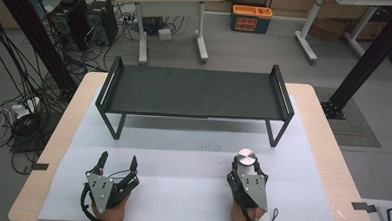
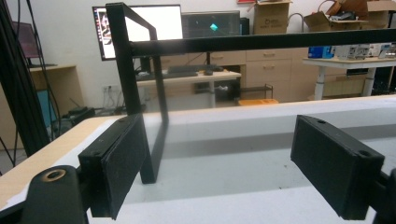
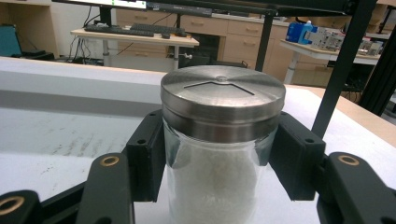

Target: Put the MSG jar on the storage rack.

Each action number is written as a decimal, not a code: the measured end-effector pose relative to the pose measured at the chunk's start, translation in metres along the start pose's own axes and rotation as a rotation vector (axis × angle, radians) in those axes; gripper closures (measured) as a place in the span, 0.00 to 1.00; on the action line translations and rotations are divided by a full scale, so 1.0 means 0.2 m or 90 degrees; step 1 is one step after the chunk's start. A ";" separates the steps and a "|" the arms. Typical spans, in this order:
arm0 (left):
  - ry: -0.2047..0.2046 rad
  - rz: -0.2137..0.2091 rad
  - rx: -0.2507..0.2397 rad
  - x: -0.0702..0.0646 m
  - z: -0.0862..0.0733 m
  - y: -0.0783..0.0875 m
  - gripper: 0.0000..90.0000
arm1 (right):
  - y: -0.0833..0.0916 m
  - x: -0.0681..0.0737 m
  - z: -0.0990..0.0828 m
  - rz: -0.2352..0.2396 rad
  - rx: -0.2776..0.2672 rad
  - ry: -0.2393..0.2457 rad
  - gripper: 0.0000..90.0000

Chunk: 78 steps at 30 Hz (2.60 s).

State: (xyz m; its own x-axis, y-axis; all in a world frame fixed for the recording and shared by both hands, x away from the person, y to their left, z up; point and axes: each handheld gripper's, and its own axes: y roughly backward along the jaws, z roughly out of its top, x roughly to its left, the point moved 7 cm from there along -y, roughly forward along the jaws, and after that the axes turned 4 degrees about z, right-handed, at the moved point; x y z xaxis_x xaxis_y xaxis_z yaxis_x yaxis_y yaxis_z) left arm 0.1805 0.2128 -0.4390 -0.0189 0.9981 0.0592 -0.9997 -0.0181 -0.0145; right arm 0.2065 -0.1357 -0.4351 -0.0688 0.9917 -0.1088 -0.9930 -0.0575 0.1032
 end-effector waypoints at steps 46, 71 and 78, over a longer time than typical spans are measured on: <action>0.002 -0.004 0.005 0.00 0.00 -0.01 0.20 | -0.07 -0.10 0.60 0.023 -0.071 -0.023 0.47; 0.001 -0.005 0.008 0.00 0.00 -0.01 0.20 | -0.38 -0.17 0.81 0.024 -0.035 -0.026 0.47; -0.003 -0.006 0.009 0.00 0.00 -0.01 0.20 | -0.47 -0.17 0.80 0.020 -0.027 -0.016 0.47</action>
State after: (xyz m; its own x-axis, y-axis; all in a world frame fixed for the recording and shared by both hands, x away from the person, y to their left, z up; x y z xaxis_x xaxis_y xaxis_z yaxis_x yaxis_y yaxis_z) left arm 0.1822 0.2130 -0.4381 -0.0097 0.9979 0.0640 -1.0000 -0.0098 0.0001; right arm 0.3169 -0.1455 -0.2830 -0.0985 0.9918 -0.0811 -0.9936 -0.0935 0.0639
